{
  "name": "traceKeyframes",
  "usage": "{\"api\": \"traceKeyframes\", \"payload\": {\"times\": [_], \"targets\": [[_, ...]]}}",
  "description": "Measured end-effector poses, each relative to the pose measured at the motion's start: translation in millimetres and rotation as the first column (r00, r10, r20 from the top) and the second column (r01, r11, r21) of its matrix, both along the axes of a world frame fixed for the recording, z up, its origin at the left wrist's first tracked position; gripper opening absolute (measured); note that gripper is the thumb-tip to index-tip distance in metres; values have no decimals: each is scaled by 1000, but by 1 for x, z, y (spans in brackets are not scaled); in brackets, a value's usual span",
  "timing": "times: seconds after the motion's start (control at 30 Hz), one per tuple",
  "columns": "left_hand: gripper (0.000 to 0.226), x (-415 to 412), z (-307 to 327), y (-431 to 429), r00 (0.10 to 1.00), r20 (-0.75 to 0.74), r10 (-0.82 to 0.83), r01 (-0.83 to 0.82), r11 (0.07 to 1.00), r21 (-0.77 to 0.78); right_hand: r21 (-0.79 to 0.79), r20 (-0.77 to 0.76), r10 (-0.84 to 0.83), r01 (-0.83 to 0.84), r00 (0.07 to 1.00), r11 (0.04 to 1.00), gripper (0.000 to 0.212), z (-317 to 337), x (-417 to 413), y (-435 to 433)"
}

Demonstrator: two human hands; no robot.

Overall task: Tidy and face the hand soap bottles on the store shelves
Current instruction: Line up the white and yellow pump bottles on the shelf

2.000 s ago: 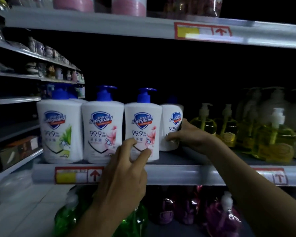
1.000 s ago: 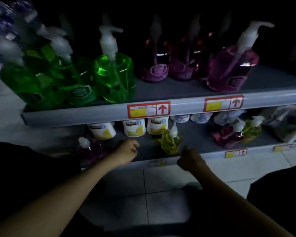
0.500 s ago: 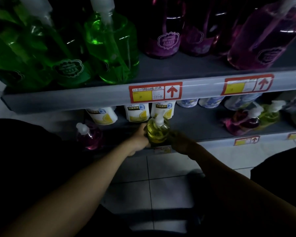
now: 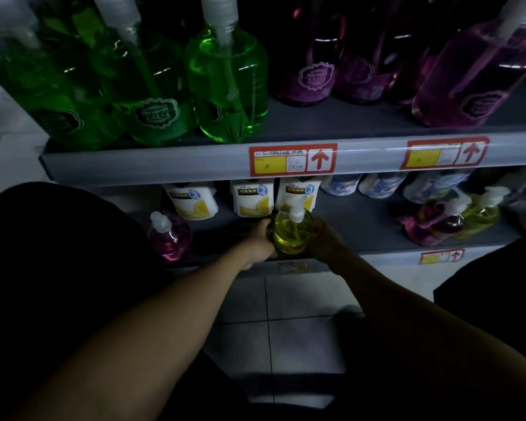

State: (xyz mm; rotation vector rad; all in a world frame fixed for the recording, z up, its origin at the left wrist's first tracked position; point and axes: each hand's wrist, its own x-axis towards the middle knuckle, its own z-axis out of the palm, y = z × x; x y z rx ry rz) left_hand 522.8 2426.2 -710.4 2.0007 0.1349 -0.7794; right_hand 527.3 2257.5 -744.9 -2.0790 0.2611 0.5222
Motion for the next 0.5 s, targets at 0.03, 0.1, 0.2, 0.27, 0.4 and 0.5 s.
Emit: {"api": "traceKeyframes", "payload": {"times": [0.03, 0.1, 0.2, 0.27, 0.4, 0.5], "targets": [[74, -1, -3, -2, 998, 44, -49, 47, 998, 44, -17, 35, 12, -11, 999, 1000, 29, -5, 0, 1], [64, -2, -8, -7, 992, 118, -53, 44, 996, 80, -202, 64, 68, -53, 996, 978, 28, -1, -5, 3], [70, -4, -5, -14, 982, 181, 61, -64, 998, 8, -328, 127, 32, 12, 991, 945, 30, 9, -11, 9], [74, -5, 0, -15, 974, 195, 113, -106, 993, -47, -361, 150, 92, -32, 984, 932, 35, 14, -17, 9], [50, -14, 5, -9, 972, 227, 51, -49, 999, -13, -299, 240, 54, 21, 969, 954, 39, 19, -37, -3], [59, -28, 13, -2, 973, 226, 46, -27, 996, -89, -248, 352, 55, 37, 935, 968, 39, 36, -57, -12]]}}
